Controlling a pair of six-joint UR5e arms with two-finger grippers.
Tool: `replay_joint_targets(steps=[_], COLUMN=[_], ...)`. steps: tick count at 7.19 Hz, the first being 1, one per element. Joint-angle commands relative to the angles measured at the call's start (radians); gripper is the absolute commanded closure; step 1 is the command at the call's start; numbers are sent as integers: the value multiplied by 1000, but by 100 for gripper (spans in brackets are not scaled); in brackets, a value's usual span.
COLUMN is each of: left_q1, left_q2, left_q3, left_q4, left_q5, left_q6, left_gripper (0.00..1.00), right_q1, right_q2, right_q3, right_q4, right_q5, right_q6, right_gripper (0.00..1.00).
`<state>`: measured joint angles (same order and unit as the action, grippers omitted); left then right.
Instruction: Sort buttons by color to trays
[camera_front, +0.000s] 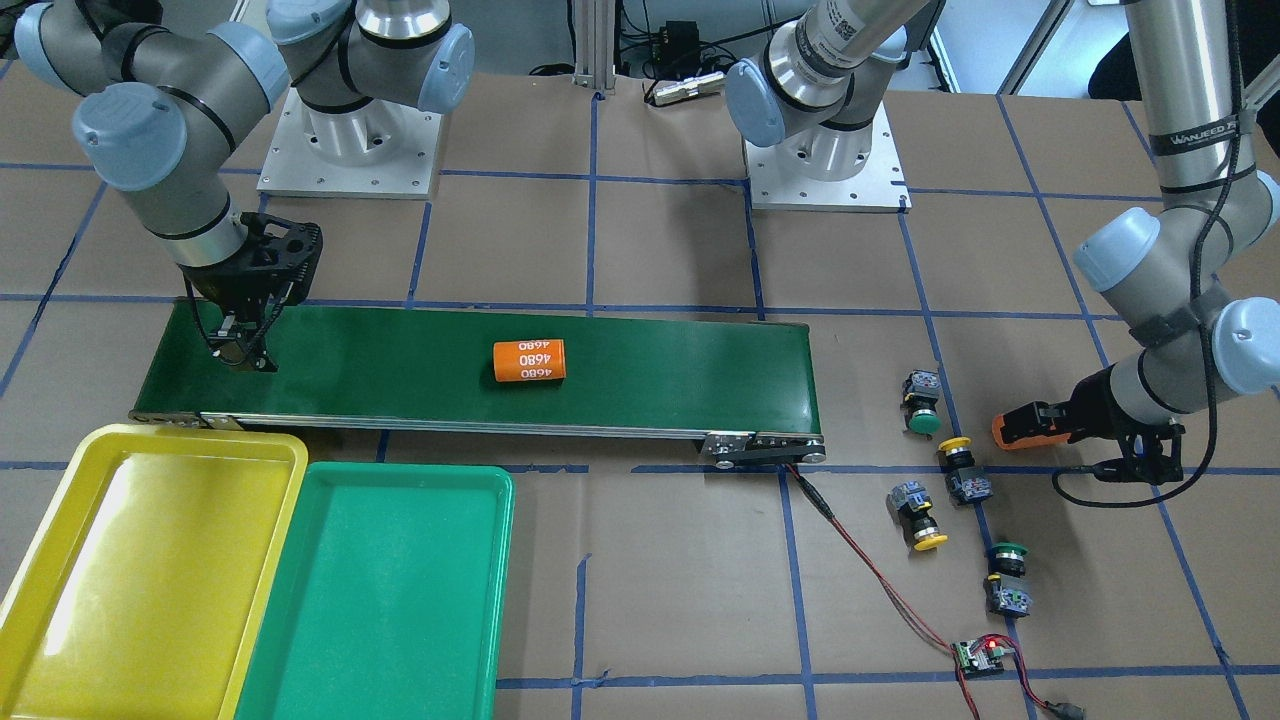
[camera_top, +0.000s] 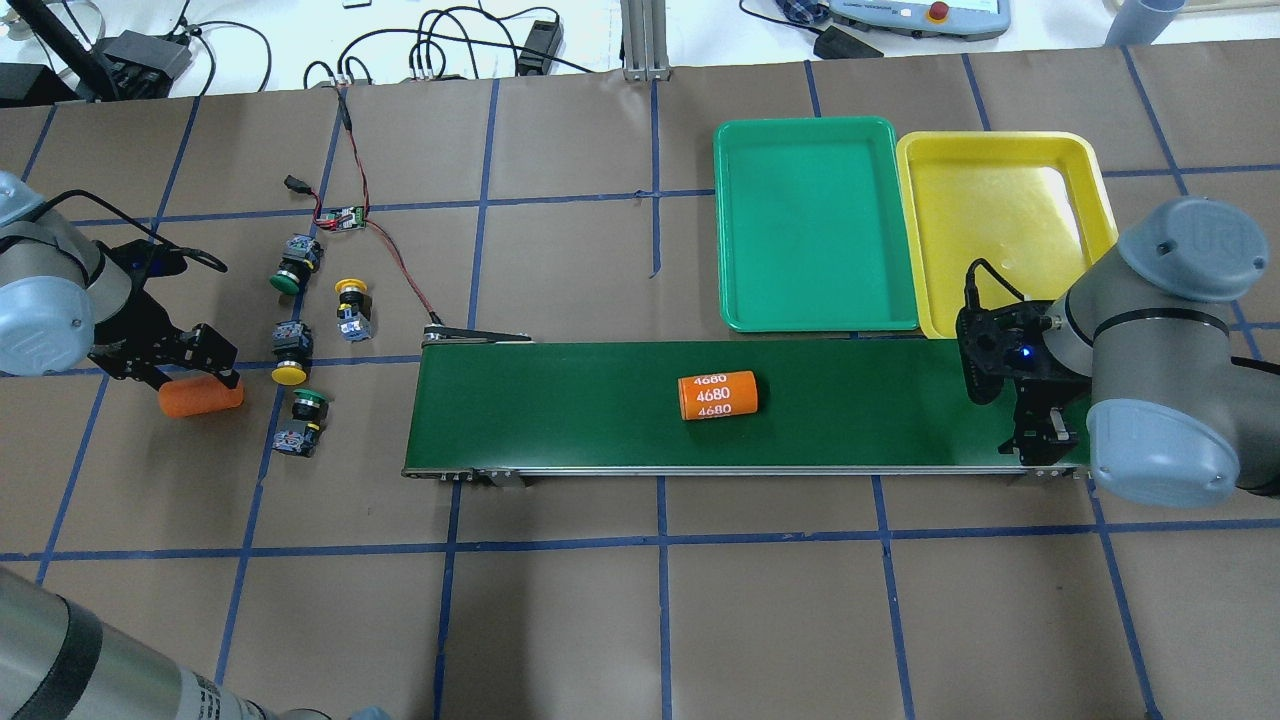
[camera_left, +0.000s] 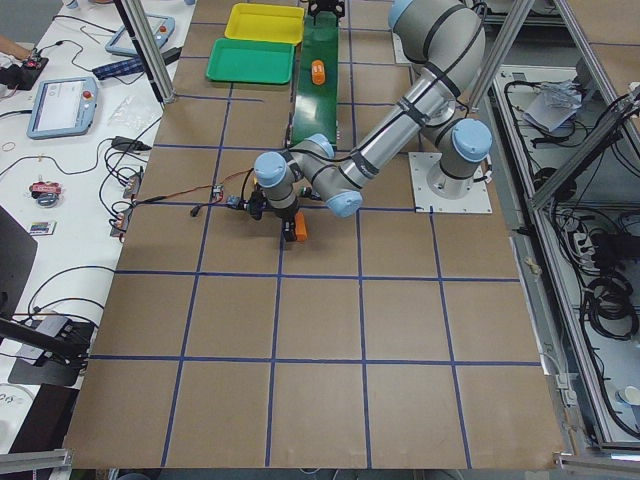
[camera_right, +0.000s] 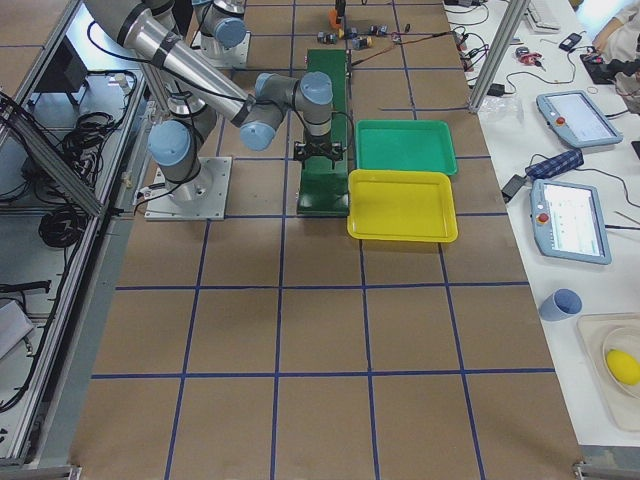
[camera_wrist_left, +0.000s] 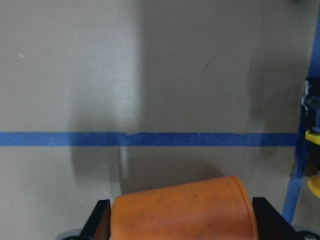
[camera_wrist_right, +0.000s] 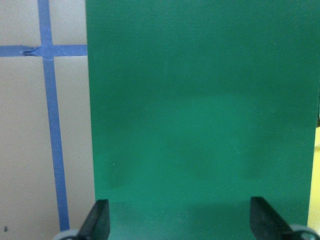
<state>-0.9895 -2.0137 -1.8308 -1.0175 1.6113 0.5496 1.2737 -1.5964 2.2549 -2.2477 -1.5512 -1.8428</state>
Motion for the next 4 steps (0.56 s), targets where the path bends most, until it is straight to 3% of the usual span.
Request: replay_joint_targets(steps=[1, 2, 3, 4], left_q1=[-3, -11, -29, -90], left_q2=[15, 45, 91, 142], left_q3=[8, 21, 66, 114], left_q4=[-3, -19, -124, -244], left_q5=[4, 1, -10, -84], left_q6=[3, 3, 1, 1], left_gripper=[100, 100, 100, 100], right_q1=[1, 1, 1, 1], right_q2=[-1, -1, -1, -1], right_q3=[8, 8, 8, 6], right_q4=[-3, -3, -3, -7], right_q5=[2, 0, 0, 2], right_q6=[0, 0, 0, 0], right_gripper=[0, 0, 0, 0])
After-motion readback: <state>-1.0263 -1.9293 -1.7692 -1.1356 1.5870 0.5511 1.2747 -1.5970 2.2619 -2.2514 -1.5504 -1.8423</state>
